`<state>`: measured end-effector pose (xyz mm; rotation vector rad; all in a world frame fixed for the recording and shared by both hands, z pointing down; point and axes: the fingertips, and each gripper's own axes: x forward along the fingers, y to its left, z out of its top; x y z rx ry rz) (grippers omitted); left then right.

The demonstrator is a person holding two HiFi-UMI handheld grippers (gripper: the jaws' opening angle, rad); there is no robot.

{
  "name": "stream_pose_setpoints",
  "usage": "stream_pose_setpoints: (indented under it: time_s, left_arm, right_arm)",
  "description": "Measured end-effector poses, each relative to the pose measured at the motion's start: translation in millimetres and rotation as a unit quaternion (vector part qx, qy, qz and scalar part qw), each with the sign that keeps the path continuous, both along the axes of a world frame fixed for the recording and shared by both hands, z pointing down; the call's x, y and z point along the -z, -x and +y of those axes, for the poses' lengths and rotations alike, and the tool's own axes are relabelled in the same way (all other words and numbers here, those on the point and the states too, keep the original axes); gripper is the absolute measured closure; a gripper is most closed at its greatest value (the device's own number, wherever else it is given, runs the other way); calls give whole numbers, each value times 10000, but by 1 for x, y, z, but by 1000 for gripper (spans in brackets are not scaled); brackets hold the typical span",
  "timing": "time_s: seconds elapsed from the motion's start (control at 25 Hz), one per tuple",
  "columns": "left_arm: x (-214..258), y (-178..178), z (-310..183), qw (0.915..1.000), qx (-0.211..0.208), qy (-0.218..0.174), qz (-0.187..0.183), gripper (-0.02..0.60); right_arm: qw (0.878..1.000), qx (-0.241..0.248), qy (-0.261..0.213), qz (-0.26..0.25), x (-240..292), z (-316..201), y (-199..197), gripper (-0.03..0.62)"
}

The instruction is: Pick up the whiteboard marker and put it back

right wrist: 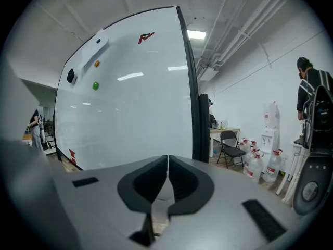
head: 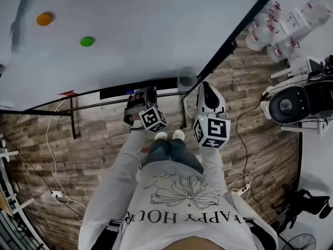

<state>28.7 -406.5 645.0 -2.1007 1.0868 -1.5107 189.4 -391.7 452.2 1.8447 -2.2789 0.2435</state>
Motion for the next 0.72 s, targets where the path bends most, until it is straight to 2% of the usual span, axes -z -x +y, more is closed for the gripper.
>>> stream_pose_setpoints:
  time_s: [0.48,0.72]
  left_arm:
    - [14,5,-1,9994,191,-96,256,501]
    - [56,9,1,9939,477,-396,916,502]
  right_arm:
    - [9999,79,-65,-12,5,-2,9,586]
    - [9996,204,-180,-49,12,-3,21,586]
